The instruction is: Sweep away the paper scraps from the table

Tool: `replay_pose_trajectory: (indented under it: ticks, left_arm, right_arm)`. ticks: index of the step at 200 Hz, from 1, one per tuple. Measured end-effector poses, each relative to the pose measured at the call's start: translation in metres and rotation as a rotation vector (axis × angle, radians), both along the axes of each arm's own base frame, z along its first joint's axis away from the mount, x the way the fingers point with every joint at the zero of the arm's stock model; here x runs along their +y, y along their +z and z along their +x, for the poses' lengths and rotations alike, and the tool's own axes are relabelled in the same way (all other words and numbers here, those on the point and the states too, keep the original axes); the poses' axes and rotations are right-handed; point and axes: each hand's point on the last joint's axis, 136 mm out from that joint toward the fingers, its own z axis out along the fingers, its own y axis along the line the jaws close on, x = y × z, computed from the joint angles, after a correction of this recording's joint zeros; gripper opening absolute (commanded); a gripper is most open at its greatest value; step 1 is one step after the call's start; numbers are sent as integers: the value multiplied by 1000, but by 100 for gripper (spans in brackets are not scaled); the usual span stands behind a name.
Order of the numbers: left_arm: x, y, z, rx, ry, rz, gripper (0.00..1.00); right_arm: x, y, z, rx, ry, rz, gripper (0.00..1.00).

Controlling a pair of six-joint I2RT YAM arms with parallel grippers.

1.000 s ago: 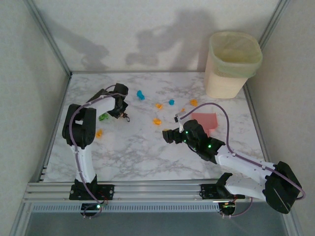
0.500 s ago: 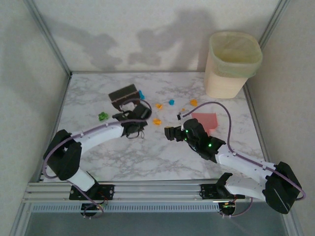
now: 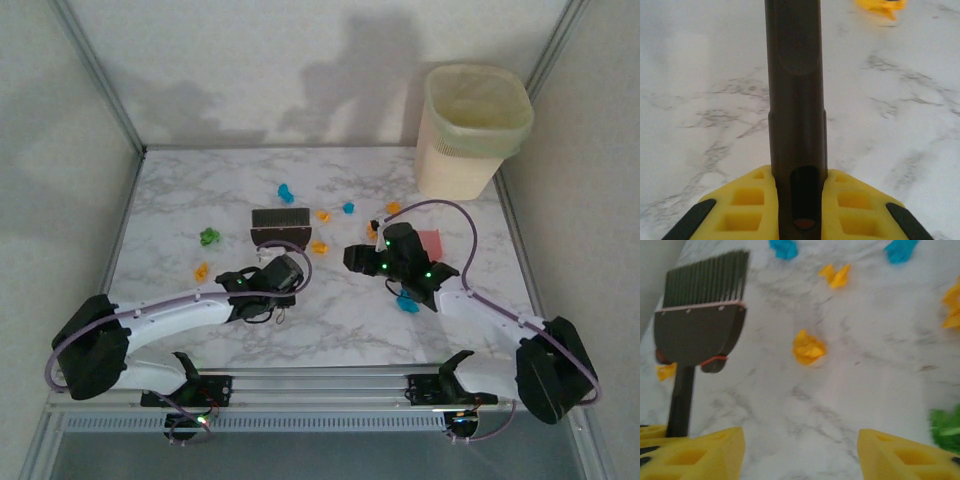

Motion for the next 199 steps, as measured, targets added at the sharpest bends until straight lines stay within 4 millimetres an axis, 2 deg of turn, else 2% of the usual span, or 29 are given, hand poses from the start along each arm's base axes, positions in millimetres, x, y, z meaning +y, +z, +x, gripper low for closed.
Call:
replay_pose_trajectory:
  ticks: [27,43,88,124,151,199]
  left_arm:
    - [-23,8,-2,-30,-74,-54,0]
    - [-35,9,-4,-40,-106,-76,0]
    - [-57,2,-6,-22,-176,-96,0]
    - [-82,17,-11,-38,-252,-152,0]
    - [-90,23,-11,-46,-283,-185,0]
    - [-101,27,-16,-36,-331,-225,0]
  right_arm:
    - [20,-4,-2,104,75,122,57]
    - [23,-6,0,143,86,167,61]
    - [34,0,0,178,128,256,61]
    - [23,0,10,183,89,298,58]
    - [13,-3,12,185,57,316,54]
    - [6,17,8,121,49,363,42]
